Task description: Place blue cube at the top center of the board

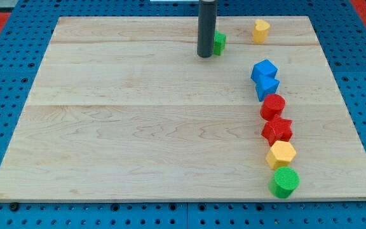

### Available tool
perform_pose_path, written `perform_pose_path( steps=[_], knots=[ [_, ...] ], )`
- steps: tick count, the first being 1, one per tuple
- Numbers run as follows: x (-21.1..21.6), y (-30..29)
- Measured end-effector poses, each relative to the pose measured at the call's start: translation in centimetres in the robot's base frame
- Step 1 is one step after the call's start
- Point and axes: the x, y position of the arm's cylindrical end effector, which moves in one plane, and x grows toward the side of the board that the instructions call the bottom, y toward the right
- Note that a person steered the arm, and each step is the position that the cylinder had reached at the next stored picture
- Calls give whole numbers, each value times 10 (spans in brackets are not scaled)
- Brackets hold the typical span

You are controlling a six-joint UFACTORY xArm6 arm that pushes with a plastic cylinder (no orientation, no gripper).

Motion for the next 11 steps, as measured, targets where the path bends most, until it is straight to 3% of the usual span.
perform_pose_path(
  steps=[4, 5, 6, 7, 8, 9, 11],
  knots=[
    [-33, 52],
    [-5, 62],
    [17, 132],
    [60, 142],
    [89, 131],
    [88, 81],
    [38, 38]
  ],
)
